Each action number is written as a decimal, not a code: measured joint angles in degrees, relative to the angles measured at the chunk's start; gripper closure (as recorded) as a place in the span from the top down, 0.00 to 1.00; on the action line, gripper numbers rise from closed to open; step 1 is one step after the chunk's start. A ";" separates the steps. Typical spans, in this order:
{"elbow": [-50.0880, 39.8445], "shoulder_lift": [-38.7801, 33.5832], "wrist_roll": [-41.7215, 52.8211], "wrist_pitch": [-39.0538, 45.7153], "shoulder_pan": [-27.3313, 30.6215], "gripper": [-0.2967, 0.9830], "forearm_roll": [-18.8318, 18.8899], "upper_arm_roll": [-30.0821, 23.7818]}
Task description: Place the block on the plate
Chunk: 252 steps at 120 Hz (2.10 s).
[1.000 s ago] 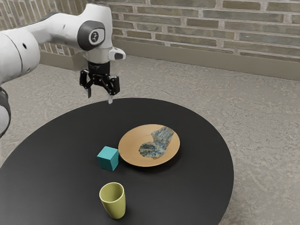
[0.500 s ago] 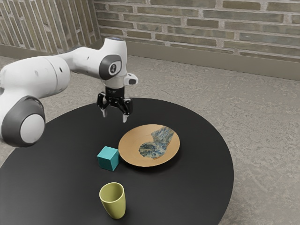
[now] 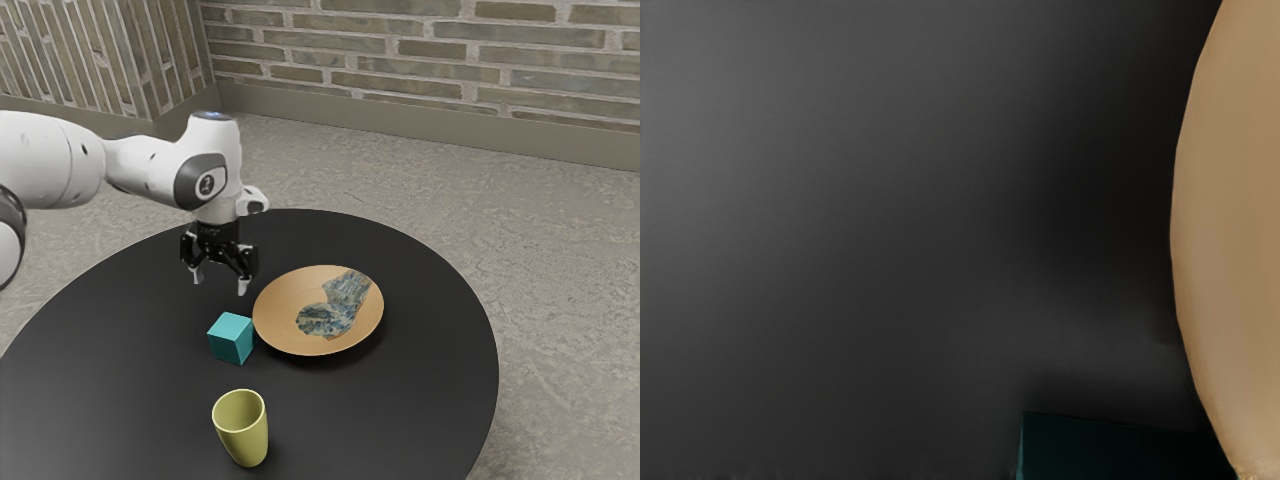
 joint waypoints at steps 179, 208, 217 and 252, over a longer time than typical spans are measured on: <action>-14.25 -3.62 -4.47 10.72 0.00 0.77 -0.20 -3.99; -14.30 -2.98 -4.83 11.03 0.00 0.71 -0.82 -3.99; -14.30 -2.71 -5.00 11.08 0.00 0.67 -1.28 -3.94; -14.39 -2.61 -5.93 10.93 -0.02 0.57 -1.76 -3.90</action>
